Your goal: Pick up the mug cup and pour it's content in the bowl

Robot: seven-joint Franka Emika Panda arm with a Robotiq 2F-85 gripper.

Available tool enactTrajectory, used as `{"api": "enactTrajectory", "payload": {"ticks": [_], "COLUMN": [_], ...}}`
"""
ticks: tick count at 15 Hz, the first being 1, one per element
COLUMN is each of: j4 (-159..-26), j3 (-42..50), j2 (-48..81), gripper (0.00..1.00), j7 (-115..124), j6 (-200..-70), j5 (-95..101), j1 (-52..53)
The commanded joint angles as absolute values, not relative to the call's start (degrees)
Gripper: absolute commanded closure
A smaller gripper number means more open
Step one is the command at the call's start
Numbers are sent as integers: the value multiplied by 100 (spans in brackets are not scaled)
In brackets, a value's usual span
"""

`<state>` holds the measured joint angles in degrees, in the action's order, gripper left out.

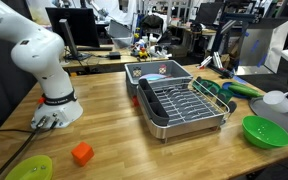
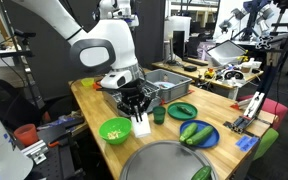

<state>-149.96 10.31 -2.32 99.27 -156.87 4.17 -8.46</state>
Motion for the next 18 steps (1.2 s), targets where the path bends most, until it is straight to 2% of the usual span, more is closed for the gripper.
{"api": "enactTrajectory", "payload": {"ticks": [1, 6, 18], "j4": [-14843, -14149, -13034], "j3": [990, 788, -99], "j2": [41, 671, 2350], "gripper": [98, 98, 98], "j7": [9397, 8284, 7248], "j6": [-16317, -16529, -16280], "j5": [-1180, -3254, -4442], "j1": [-830, -742, -1149]}}
